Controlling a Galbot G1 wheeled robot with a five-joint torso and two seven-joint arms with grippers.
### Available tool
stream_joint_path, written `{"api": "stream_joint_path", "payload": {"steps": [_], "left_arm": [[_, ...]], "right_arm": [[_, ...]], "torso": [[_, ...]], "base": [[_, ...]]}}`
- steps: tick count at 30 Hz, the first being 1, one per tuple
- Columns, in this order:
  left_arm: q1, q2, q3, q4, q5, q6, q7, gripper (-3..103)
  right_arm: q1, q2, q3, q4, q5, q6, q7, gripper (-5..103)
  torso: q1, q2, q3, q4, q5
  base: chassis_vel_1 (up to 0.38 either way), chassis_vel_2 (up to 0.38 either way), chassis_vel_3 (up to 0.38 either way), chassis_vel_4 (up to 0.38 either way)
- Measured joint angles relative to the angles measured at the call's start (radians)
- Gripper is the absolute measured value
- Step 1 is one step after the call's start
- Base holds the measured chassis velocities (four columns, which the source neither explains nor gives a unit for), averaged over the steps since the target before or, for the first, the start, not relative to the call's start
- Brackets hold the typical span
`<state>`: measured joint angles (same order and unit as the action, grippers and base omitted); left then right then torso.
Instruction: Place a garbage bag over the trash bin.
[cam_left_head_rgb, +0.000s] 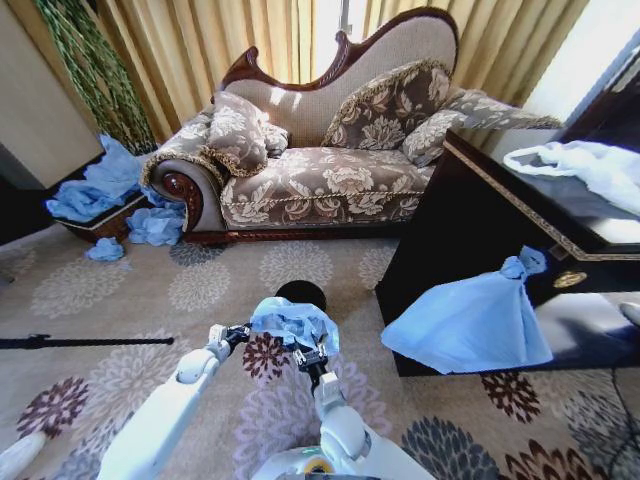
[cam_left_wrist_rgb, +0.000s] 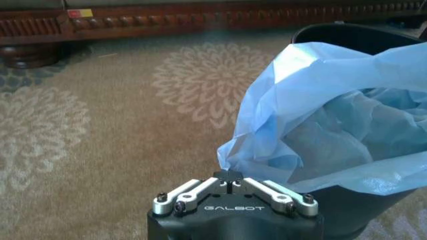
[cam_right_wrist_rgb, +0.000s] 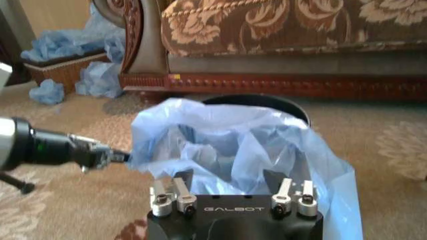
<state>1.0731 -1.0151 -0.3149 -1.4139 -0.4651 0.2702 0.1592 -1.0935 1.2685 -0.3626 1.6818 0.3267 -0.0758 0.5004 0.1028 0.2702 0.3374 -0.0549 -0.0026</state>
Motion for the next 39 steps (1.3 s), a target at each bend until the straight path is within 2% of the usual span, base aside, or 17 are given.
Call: {"api": "stream_joint_path", "payload": {"steps": [3,5,7,10,13,14,16,18,19,21,23,25,28,32,34,35,39], "left_arm": [[-0.001,0.001,0.000,-0.001,-0.002,0.000,0.000,0],[-0.001,-0.001,-0.001,-0.005,-0.003,0.001,-0.001,0],[0.000,-0.001,0.000,-0.006,-0.003,0.001,-0.001,0],[0.000,-0.001,-0.001,-0.011,-0.003,0.002,-0.002,0],[0.001,-0.001,-0.001,-0.013,-0.004,0.002,-0.002,0],[0.003,-0.001,-0.001,-0.016,-0.004,0.003,-0.002,0],[0.003,-0.001,-0.001,-0.016,-0.004,0.003,-0.002,0],[0.004,-0.001,-0.001,-0.019,-0.005,0.003,-0.003,0],[0.004,-0.001,-0.001,-0.019,-0.005,0.003,-0.003,0],[0.002,-0.001,-0.001,-0.019,-0.006,0.003,-0.003,0],[0.002,-0.001,-0.001,-0.020,-0.006,0.003,-0.003,0],[0.001,-0.002,-0.001,-0.023,-0.007,0.004,-0.003,0],[0.001,-0.002,-0.001,-0.025,-0.008,0.004,-0.003,0],[0.006,0.000,-0.003,-0.033,-0.014,0.004,-0.003,0],[0.006,0.000,-0.003,-0.034,-0.015,0.004,-0.003,0],[0.009,0.002,-0.004,-0.036,-0.019,0.005,-0.003,0],[0.010,0.003,-0.005,-0.036,-0.019,0.005,-0.003,0]], "right_arm": [[0.008,-0.004,-0.012,-0.012,0.012,-0.003,-0.001,74],[0.023,-0.003,-0.025,-0.039,0.016,-0.005,-0.006,90],[0.026,-0.002,-0.028,-0.047,0.018,-0.005,-0.007,90],[0.038,0.012,-0.032,-0.082,0.018,0.001,-0.013,100],[0.043,0.020,-0.030,-0.098,0.014,0.006,-0.017,100],[0.047,0.025,-0.028,-0.114,0.011,0.011,-0.019,90],[0.048,0.026,-0.027,-0.119,0.009,0.012,-0.019,90],[0.047,0.027,-0.025,-0.128,0.002,0.017,-0.020,74],[0.047,0.027,-0.025,-0.128,0.002,0.017,-0.020,74],[0.043,0.029,-0.025,-0.133,-0.001,0.019,-0.020,64],[0.042,0.030,-0.024,-0.135,-0.002,0.021,-0.020,64],[0.038,0.038,-0.021,-0.153,-0.015,0.031,-0.023,47],[0.037,0.047,-0.016,-0.169,-0.021,0.037,-0.027,42],[0.042,0.065,0.003,-0.214,-0.035,0.056,-0.035,20],[0.043,0.066,0.004,-0.215,-0.036,0.057,-0.035,20],[0.043,0.064,0.006,-0.216,-0.038,0.060,-0.036,10],[0.039,0.059,0.005,-0.210,-0.043,0.062,-0.036,2]], "torso": [[0.000,0.000,0.000,-0.0001,0.0000],[0.000,0.000,0.000,0.0000,-0.0001],[0.000,0.000,0.000,-0.0001,-0.0001],[0.000,0.000,0.000,0.0000,-0.0001],[0.000,0.000,0.000,0.0000,0.0000],[0.000,0.000,0.000,0.0000,0.0000],[0.000,0.000,0.000,0.0000,-0.0001],[0.000,0.000,0.000,0.0000,0.0000],[0.000,0.000,0.000,0.0000,0.0000],[0.000,0.000,0.000,-0.0001,-0.0001],[0.000,0.000,0.000,-0.0001,-0.0001],[0.000,0.000,0.000,-0.0001,-0.0001],[0.000,0.000,0.000,0.0000,-0.0001],[0.000,0.000,0.000,0.0000,0.0000],[0.000,0.000,0.000,0.0000,0.0000],[0.000,0.000,0.000,0.0000,0.0000],[0.000,0.000,0.000,-0.0001,-0.0001]], "base": [[0.000,0.000,0.000,0.000],[0.000,0.000,0.000,0.000],[0.000,0.000,0.000,0.000],[0.000,0.000,0.000,0.000],[0.000,0.000,0.000,0.000],[0.000,0.000,0.000,0.000],[0.000,0.000,0.000,0.000],[0.000,0.000,0.000,0.000],[0.000,0.000,0.000,0.000],[0.000,0.000,0.000,0.000],[0.000,0.000,0.000,0.000],[0.000,0.000,0.000,0.000],[0.000,0.000,0.000,0.000],[0.000,0.000,0.000,0.000],[0.000,0.000,0.000,0.000],[0.000,0.000,0.000,0.000],[0.000,0.000,0.000,0.000]]}}
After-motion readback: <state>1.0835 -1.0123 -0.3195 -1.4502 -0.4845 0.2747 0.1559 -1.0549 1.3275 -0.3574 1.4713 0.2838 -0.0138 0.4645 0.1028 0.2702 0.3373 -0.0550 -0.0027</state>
